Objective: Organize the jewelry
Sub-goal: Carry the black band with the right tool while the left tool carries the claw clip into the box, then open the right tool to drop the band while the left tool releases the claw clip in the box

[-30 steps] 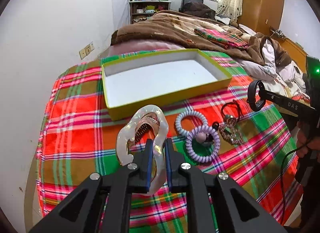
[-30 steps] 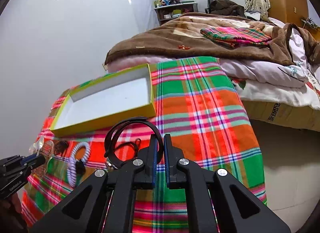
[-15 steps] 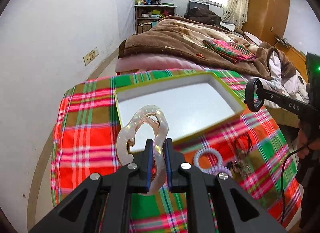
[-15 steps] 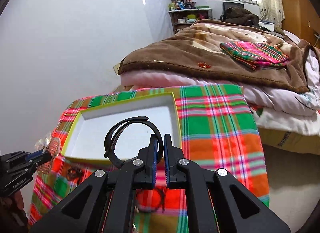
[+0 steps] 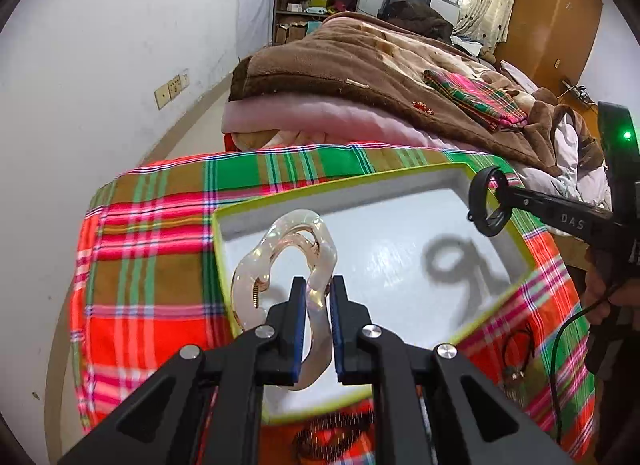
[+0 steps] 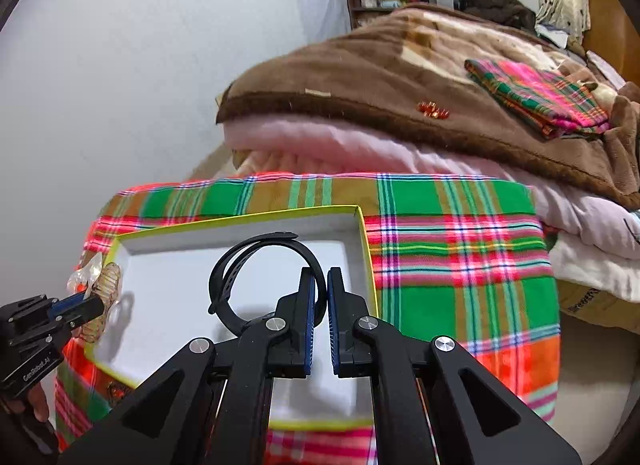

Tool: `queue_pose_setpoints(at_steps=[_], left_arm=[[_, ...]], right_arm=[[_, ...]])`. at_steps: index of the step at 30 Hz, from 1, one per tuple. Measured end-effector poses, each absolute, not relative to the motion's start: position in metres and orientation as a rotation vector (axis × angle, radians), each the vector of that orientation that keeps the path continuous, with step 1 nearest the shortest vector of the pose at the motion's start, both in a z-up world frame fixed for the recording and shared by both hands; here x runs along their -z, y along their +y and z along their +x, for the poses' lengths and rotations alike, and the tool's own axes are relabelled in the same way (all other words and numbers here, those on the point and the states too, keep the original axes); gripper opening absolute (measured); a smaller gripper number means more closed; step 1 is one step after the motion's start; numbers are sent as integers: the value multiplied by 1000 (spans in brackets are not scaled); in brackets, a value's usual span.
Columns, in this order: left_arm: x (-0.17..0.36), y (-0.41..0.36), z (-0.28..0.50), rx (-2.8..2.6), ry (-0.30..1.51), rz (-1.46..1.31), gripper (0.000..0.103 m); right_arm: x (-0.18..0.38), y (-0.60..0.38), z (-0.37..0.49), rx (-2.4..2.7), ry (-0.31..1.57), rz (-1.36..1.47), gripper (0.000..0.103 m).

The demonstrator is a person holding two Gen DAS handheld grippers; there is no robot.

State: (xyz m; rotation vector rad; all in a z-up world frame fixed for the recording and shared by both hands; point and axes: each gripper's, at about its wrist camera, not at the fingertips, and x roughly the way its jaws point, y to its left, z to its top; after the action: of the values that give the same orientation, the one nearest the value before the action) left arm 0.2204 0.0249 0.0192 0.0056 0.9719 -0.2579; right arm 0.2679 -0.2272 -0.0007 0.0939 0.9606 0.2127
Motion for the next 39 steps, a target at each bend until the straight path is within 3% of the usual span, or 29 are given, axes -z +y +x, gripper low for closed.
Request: queue_pose_setpoints(at_steps=[31, 35, 39], left_arm=[[8, 13, 257, 224, 1030, 51, 13], [7, 13, 259, 224, 1032, 55, 17], [6, 14, 260, 219, 1027, 41, 21]], right_arm=[[31, -199, 318, -169, 1048, -68, 6], [31, -200, 319, -174, 1046, -48, 16], [32, -199, 320, -176, 1044, -38, 16]])
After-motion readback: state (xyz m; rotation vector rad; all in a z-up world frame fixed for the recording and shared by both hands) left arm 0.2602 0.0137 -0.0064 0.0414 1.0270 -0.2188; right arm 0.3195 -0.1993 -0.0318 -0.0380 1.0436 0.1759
